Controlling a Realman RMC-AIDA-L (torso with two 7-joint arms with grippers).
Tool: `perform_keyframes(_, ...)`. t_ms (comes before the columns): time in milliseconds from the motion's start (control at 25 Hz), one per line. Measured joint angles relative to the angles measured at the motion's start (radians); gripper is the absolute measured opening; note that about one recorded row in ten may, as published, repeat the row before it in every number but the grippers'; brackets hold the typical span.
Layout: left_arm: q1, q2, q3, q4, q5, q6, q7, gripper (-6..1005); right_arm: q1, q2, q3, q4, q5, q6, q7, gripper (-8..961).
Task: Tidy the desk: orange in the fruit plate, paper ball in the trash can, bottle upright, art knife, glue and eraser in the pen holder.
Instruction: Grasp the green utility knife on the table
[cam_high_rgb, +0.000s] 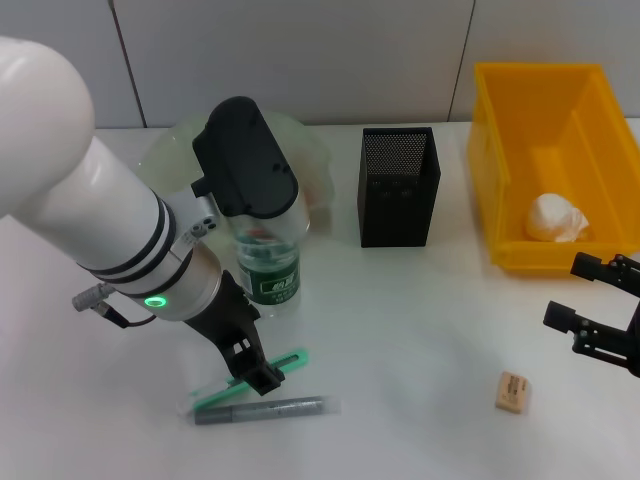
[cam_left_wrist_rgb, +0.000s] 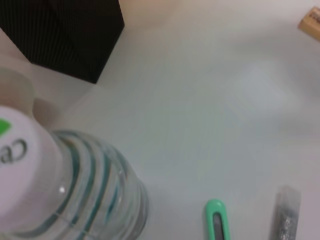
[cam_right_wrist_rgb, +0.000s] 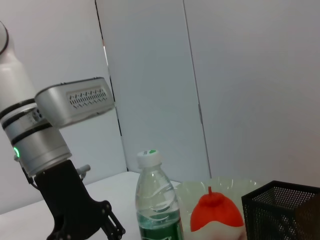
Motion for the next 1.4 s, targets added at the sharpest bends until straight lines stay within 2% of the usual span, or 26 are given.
perform_keyframes(320, -0.003, 0.000, 0.026, -0.049, 0.007, -0.031, 0.001, 775, 0.003, 0.005, -0.002, 0.000, -0.008, -0.003, -0.002, 769)
perform_keyframes(1040, 0.000, 0.000, 0.062, -0.044, 0.009, -0.025, -0.011, 717, 0.001, 0.008, 0.001, -0.002, -0.014, -0.006, -0.008, 768)
perform_keyframes(1400, -0.008, 0.000, 0.057, -0.043, 0.016, -0.047, -0.012, 584, -0.002, 0.008, -0.002, -0.002, -0.014, -0.006, -0.011, 768)
